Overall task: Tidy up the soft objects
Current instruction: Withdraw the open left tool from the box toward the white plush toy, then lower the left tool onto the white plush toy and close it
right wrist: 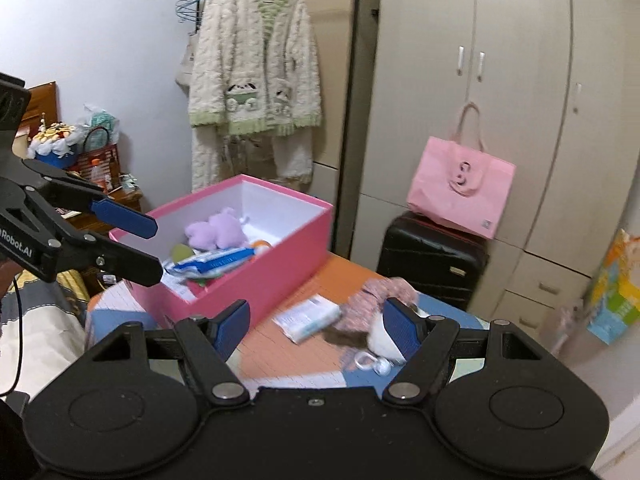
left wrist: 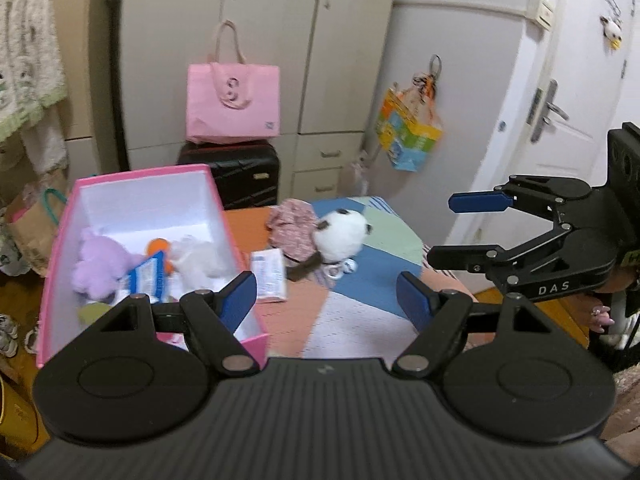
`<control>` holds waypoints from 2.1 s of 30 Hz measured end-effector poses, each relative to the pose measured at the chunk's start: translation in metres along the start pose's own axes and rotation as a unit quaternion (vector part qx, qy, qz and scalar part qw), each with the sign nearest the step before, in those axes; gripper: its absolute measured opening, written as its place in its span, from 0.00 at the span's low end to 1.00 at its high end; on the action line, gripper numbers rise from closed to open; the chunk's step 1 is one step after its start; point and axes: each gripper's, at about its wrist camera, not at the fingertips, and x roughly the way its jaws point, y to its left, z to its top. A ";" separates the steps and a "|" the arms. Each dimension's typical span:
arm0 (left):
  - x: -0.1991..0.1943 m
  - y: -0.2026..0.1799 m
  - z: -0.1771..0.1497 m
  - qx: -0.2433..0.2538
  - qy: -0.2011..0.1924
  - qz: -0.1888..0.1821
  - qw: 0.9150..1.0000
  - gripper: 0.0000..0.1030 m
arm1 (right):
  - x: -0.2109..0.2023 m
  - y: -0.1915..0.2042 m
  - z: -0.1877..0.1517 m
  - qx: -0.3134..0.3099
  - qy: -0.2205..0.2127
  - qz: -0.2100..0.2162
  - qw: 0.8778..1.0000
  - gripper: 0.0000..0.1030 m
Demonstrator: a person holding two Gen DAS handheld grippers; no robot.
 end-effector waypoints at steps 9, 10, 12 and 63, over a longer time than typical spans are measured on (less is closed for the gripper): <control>0.048 -0.035 0.002 0.015 0.052 -0.022 0.998 0.74 | 0.006 -0.024 -0.036 0.014 0.008 0.016 1.000 0.76; 0.055 -0.038 0.003 0.015 0.057 -0.024 0.998 0.74 | 0.011 -0.026 -0.038 0.017 0.013 0.018 1.000 0.76; 0.066 -0.042 0.004 0.016 0.064 -0.027 0.997 0.74 | 0.019 -0.032 -0.043 0.022 0.022 0.025 0.999 0.76; 0.276 0.003 0.006 -0.093 0.026 -0.031 0.995 0.72 | 0.206 -0.128 -0.085 0.082 0.023 0.064 0.994 0.90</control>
